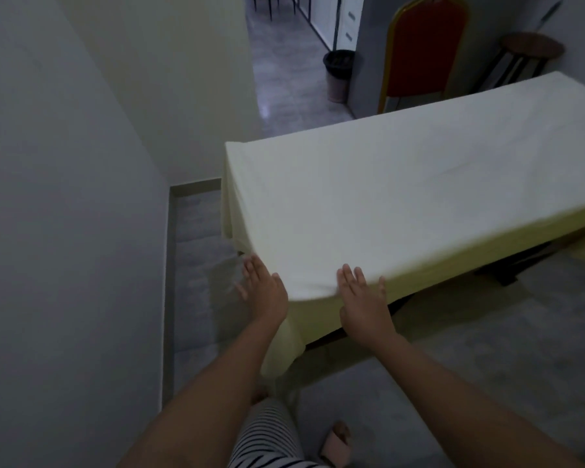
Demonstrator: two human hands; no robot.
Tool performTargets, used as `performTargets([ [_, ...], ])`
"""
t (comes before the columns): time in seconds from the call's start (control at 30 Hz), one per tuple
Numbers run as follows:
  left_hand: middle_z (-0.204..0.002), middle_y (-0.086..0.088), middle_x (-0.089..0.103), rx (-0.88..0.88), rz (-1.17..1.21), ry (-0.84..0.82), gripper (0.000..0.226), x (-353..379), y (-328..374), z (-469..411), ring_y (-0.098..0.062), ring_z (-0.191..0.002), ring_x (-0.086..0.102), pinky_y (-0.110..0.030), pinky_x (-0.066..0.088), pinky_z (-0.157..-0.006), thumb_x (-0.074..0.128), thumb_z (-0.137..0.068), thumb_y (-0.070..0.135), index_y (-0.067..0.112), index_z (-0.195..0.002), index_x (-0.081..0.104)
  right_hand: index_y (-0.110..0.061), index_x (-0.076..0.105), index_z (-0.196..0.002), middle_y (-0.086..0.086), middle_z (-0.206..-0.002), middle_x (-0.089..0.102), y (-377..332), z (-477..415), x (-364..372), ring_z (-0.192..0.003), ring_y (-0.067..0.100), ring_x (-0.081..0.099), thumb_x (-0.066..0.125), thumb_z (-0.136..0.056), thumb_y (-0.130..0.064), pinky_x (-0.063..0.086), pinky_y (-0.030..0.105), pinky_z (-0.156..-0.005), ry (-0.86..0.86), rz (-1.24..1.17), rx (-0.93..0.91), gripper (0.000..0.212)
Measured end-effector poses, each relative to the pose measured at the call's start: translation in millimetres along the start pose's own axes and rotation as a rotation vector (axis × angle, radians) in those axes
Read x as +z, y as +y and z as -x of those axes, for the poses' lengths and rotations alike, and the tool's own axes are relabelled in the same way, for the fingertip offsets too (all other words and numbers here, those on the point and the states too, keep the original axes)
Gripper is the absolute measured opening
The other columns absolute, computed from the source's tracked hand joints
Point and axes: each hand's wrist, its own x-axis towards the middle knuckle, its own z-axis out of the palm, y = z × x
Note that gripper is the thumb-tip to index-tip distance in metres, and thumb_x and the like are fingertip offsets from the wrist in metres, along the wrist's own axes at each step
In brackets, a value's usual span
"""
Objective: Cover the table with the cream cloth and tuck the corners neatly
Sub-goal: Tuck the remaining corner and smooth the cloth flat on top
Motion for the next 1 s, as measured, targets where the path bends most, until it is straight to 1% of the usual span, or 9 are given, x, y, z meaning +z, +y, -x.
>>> performTargets([
  [0.17, -0.161, -0.01, -0.007, 0.223, -0.201, -0.052, 0.062, -16.3, 17.2, -40.3, -0.023, -0.148, -0.004, -0.051, -0.002, -0.118, 0.032, -0.1, 0.026, 0.011, -0.152, 0.001, -0.015, 0.022, -0.149, 0.0, -0.159, 0.015, -7.0, 0.1, 3.6, -0.147, 0.019, 0.007, 0.037, -0.094, -0.017, 0.007, 0.05, -0.116, 0.136, -0.251, 0.06, 0.057],
  [0.23, -0.161, -0.008, -0.008, 0.394, -0.366, -0.16, 0.059, -16.8, 26.3, -60.0, -0.022, -0.148, -0.007, -0.051, -0.006, -0.117, 0.029, -0.101, 0.028, 0.014, -0.152, 0.004, -0.011, 0.05, -0.135, 0.005, -0.147, 0.042, -13.3, 2.4, 12.7, -0.139, 0.023, 0.034, 0.046, -0.089, -0.011, 0.025, 0.044, -0.113, 0.316, -0.396, 0.108, 0.046],
  [0.3, -0.161, -0.006, -0.005, 0.602, -0.492, -0.253, 0.057, -13.7, 33.2, -76.1, -0.02, -0.148, -0.006, -0.051, -0.008, -0.117, 0.025, -0.101, 0.033, 0.017, -0.152, 0.006, -0.009, 0.066, -0.11, 0.009, -0.125, 0.062, -26.0, 7.0, 21.0, -0.117, 0.026, 0.056, 0.055, -0.083, -0.007, 0.045, 0.039, -0.097, 0.472, -0.501, 0.19, 0.029],
  [0.37, -0.161, -0.004, -0.003, 0.823, -0.547, -0.363, 0.058, -10.6, 39.2, -85.8, -0.019, -0.148, -0.005, -0.048, -0.007, -0.118, 0.021, -0.101, 0.039, 0.017, -0.153, 0.004, -0.01, 0.066, -0.092, 0.008, -0.097, 0.066, -49.6, 12.8, 26.2, -0.093, 0.027, 0.063, 0.06, -0.078, -0.005, 0.052, 0.036, -0.075, 0.495, -0.582, 0.29, 0.015],
  [0.43, -0.161, -0.004, -0.005, 1.069, -0.592, -0.462, 0.061, -5.9, 45.3, -90.0, -0.018, -0.148, -0.007, -0.046, -0.006, -0.119, 0.018, -0.101, 0.045, 0.017, -0.153, 0.0, -0.013, 0.062, -0.085, 0.004, -0.085, 0.061, -79.0, 15.7, 32.9, -0.083, 0.026, 0.061, 0.059, -0.077, -0.009, 0.047, 0.033, -0.067, 0.438, -0.636, 0.364, 0.009],
  [0.63, -0.16, -0.002, -0.014, 1.551, -0.649, -0.617, 0.071, 13.0, 53.9, -79.5, -0.017, -0.146, -0.019, -0.046, -0.011, -0.118, 0.014, -0.096, 0.059, 0.021, -0.152, -0.007, -0.024, 0.049, -0.125, -0.007, -0.125, 0.053, -151.9, 16.5, 40.5, -0.116, 0.016, 0.05, 0.061, -0.082, -0.036, 0.035, 0.031, -0.095, 0.136, -0.843, 0.525, 0.046],
  [0.77, -0.159, -0.001, -0.017, 1.624, -0.69, -0.592, 0.068, 21.0, 49.3, -65.4, -0.018, -0.145, -0.022, -0.048, -0.011, -0.118, 0.009, -0.096, 0.058, 0.023, -0.152, -0.006, -0.024, 0.058, -0.109, -0.007, -0.109, 0.059, -173.6, 12.5, 42.6, -0.103, 0.015, 0.055, 0.063, -0.081, -0.045, 0.036, 0.031, -0.088, 0.273, -0.836, 0.772, 0.035],
  [0.87, -0.159, -0.002, -0.016, 1.611, -0.703, -0.551, 0.066, 25.4, 52.5, -62.1, -0.019, -0.145, -0.02, -0.049, -0.009, -0.118, 0.005, -0.096, 0.056, 0.023, -0.152, -0.005, -0.02, 0.063, -0.084, -0.003, -0.086, 0.061, -170.3, 10.7, 47.9, -0.086, 0.02, 0.06, 0.059, -0.084, -0.031, 0.039, 0.034, -0.074, 0.381, -0.702, 0.779, 0.011],
  [1.0, -0.159, -0.003, -0.015, 1.581, -0.693, -0.53, 0.065, 31.6, 56.2, -53.0, -0.02, -0.146, -0.019, -0.049, -0.008, -0.118, 0.005, -0.097, 0.055, 0.022, -0.152, -0.004, -0.02, 0.057, -0.073, -0.002, -0.067, 0.056, -163.2, 22.2, 47.9, -0.06, 0.021, 0.057, 0.046, -0.085, -0.03, 0.042, 0.031, -0.052, 0.527, -0.514, 0.842, 0.019],
])
